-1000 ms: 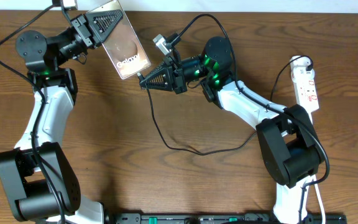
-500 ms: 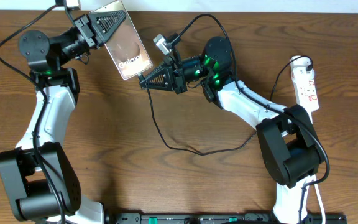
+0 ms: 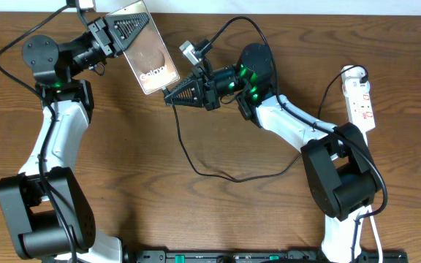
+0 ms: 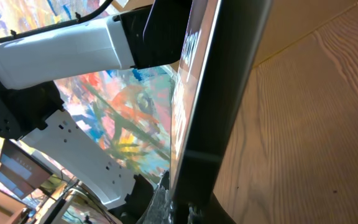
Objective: Plug charger to phone and switch on socket
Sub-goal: 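Push the plug into the phone's port with the right gripper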
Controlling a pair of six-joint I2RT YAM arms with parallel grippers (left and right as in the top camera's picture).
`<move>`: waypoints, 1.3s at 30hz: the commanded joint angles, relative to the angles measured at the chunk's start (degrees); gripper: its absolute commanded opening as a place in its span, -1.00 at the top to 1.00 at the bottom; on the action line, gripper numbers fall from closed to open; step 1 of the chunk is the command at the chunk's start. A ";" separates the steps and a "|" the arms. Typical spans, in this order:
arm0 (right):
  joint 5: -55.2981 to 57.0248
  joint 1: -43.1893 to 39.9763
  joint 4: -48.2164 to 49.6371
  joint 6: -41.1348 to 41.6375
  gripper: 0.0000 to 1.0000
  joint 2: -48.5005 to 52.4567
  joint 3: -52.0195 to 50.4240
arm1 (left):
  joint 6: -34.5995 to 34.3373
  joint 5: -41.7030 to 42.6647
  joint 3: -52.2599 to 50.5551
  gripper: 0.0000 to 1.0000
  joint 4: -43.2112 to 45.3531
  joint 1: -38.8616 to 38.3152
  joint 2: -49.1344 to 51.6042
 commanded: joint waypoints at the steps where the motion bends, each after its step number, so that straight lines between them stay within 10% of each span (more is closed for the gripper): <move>1: 3.67 0.33 0.20 1.66 0.98 0.17 0.28 | 1.68 1.70 0.94 0.85 0.55 -1.60 -1.46; 39: 6.99 -1.60 0.24 3.30 0.98 0.17 0.28 | 5.64 11.52 0.94 0.85 0.57 -2.54 -1.46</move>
